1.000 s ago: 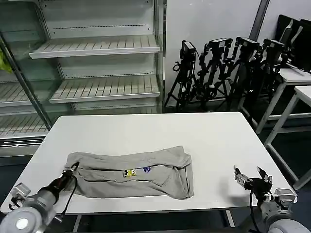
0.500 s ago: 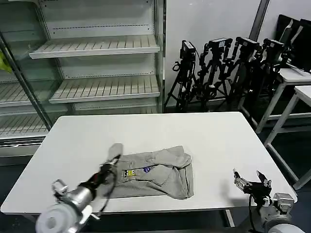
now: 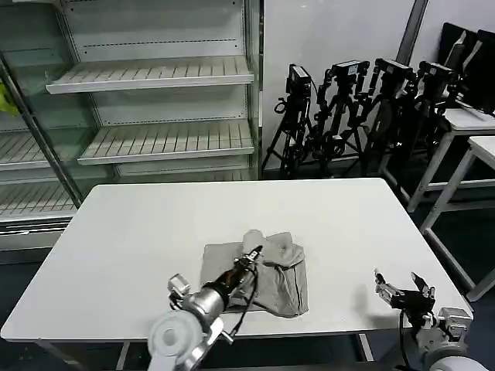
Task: Fold and organize the clothes.
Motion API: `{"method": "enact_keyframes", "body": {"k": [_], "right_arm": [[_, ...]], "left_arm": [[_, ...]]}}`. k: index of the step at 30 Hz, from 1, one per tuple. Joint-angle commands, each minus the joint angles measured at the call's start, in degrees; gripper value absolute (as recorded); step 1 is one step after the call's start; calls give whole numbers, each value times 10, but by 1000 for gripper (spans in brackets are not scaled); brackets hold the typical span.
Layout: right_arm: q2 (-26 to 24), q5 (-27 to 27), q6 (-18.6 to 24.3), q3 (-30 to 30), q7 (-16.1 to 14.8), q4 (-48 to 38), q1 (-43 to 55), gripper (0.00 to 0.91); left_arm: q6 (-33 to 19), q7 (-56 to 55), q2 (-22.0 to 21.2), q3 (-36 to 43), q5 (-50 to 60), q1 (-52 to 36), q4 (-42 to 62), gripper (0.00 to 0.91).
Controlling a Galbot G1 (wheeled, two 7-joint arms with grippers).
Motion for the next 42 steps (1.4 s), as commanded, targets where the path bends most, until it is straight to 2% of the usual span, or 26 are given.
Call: {"method": "enact_keyframes", "body": {"k": [1, 8, 15, 20, 25, 27, 31, 36, 42], "right_arm": [[0, 1, 0, -4, 0, -3, 4, 907], [-2, 1, -2, -10, 1, -2, 10, 907], [-1, 0, -3, -15, 1, 2, 10, 907], [-1, 1, -4, -26, 0, -2, 20, 907], [-6, 1, -4, -38, -1, -8, 31, 907], [-8, 1, -5, -44, -1, -12, 35, 907], [-9, 0, -5, -52, -1, -18, 43, 907], [-8, 0, -5, -56, -1, -22, 47, 907], [-10, 0, -7, -51, -1, -17, 40, 907]], "left_arm": [[-6, 3, -28, 51, 43, -28, 33, 907], [-29, 14, -12, 27, 25, -46, 9, 907], [-29, 19, 16, 7, 36, -40, -35, 907], [2, 18, 81, -60, 85, 5, -85, 907], [57, 34, 176, -137, 119, 79, -112, 907], [57, 45, 222, -162, 118, 121, -118, 907], [58, 47, 268, -182, 116, 156, -113, 907], [58, 47, 278, -168, 112, 161, -92, 907], [60, 45, 257, -133, 46, 137, -74, 907]]}}
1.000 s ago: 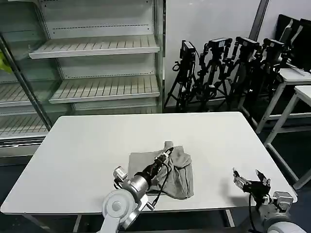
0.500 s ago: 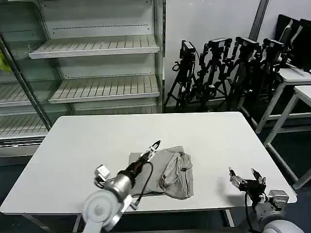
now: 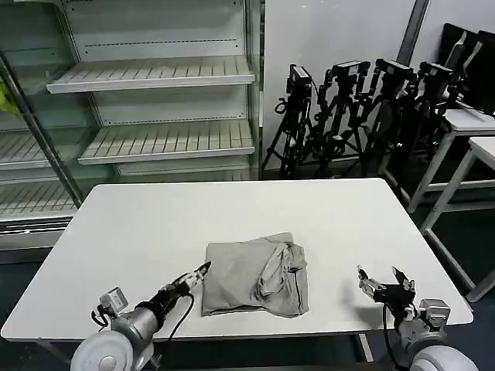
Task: Fold and organize the clothes.
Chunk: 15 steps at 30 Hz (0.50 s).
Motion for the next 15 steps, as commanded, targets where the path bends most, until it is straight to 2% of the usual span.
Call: {"method": "enact_keyframes", "body": {"k": [1, 15], "right_arm": [[-1, 0, -1, -2, 0, 2, 1, 907], [1, -2, -1, 15, 0, 15, -26, 907]], "left_arm": [[13, 4, 38, 1, -52, 19, 11, 907], [11, 8, -13, 90, -66, -96, 81, 907]]}}
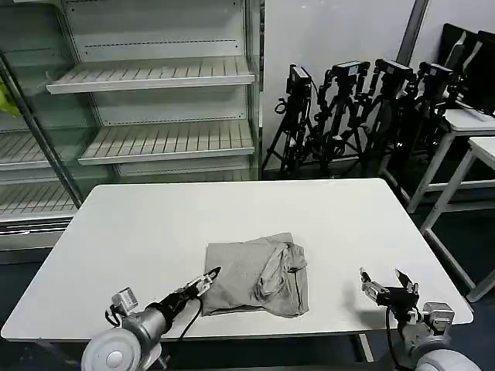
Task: Fold and organize the clothes.
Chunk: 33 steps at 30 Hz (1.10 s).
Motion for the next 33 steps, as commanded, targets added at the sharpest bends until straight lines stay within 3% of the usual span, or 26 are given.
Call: {"method": "enact_keyframes", "body": {"k": [1, 13, 14, 15, 16, 33], "right_arm": [[1, -1, 0, 3, 1, 2, -7, 907], [0, 0, -1, 22, 0, 17, -26, 907], [1, 0, -1, 22, 0, 18, -27, 907], [2, 0, -1, 23, 1, 20, -28, 907], [2, -1, -1, 23, 1, 21, -28, 907], [9, -1, 0, 29, 1, 37, -40, 907]], "left_arm": [[6, -1, -18, 54, -14, -66, 52, 907], [6, 7, -21, 72, -4, -96, 88, 907], [5, 7, -21, 72, -4, -95, 88, 423], [5, 8, -21, 72, -4, -94, 87, 50], [5, 8, -21, 71, -4, -94, 86, 20], [4, 18, -35, 49, -15, -73, 69, 20]]}}
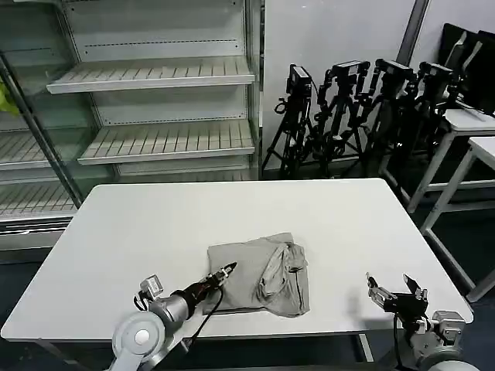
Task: Fold and organize the clothes.
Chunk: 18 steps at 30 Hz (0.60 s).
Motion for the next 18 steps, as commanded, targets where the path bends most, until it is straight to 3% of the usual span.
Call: {"method": "enact_keyframes", "body": {"k": [1, 9, 13, 18], "right_arm": [[0, 0, 0, 2, 0, 5, -2, 907], [1, 1, 0, 3, 0, 10, -3, 907], [-3, 9, 1, 7, 0, 10, 1, 907], [-6, 14, 2, -4, 0, 3, 18, 907]], "left_arm": [[-2, 6, -8, -10, -10, 0, -5, 20], [-2, 3, -9, -49, -32, 17, -29, 20], [-1, -1, 18, -111, -65, 45, -47, 20], [0, -4, 84, -233, -109, 81, -59, 20]]}}
